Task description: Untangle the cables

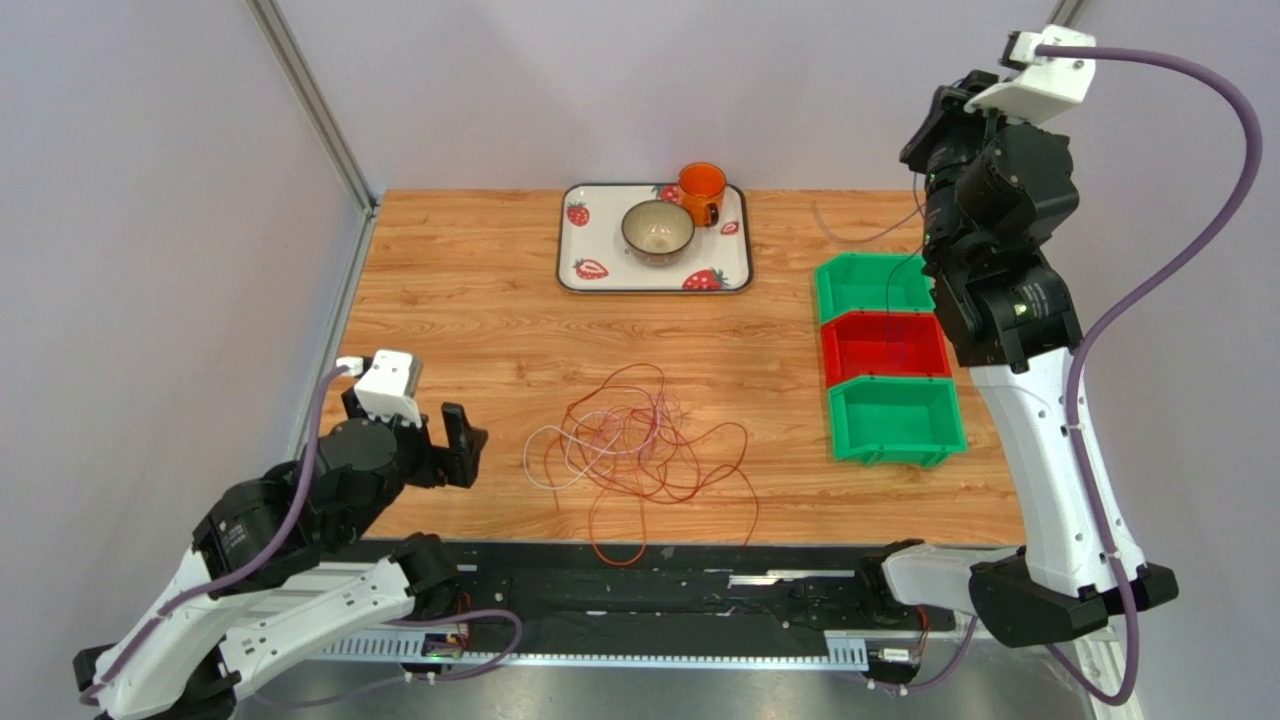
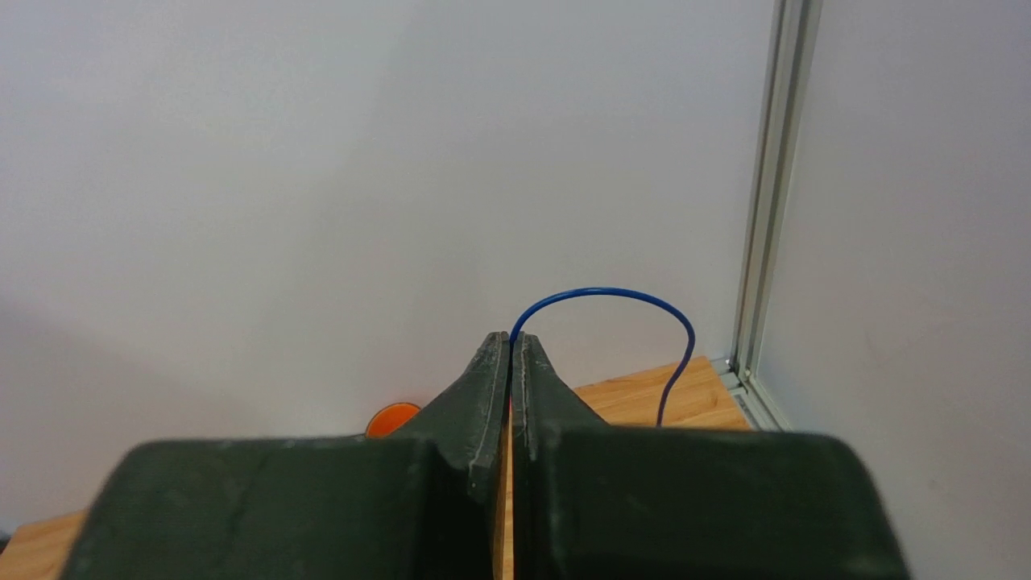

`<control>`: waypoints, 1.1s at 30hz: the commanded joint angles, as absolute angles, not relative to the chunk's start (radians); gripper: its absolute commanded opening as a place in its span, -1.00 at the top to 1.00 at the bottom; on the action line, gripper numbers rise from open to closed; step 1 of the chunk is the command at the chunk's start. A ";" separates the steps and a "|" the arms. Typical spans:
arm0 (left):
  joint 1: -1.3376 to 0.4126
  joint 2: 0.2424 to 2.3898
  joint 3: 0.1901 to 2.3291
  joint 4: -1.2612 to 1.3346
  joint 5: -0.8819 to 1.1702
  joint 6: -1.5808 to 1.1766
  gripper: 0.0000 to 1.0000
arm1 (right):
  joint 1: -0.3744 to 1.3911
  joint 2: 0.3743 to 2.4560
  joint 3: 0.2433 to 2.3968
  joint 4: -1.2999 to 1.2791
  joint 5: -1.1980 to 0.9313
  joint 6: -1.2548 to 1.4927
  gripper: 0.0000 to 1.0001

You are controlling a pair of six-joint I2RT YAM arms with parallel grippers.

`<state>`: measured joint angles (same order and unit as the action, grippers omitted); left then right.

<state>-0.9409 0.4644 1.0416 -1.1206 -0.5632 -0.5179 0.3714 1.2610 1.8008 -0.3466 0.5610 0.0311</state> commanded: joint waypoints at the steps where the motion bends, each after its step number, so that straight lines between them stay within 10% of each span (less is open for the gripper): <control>1: -0.940 0.419 0.990 -1.035 -0.604 -0.526 -0.92 | 0.279 1.235 1.766 -0.273 0.465 0.103 1.00; 33: -0.916 0.422 0.945 -0.974 -0.563 -0.472 -0.92 | 0.120 1.436 1.755 -0.186 0.387 0.204 1.00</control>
<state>-0.9226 0.4198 0.9520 -1.0046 -0.5732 -0.4942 0.1295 1.4586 1.7706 -0.2447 0.3969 0.1909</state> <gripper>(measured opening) 0.960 0.008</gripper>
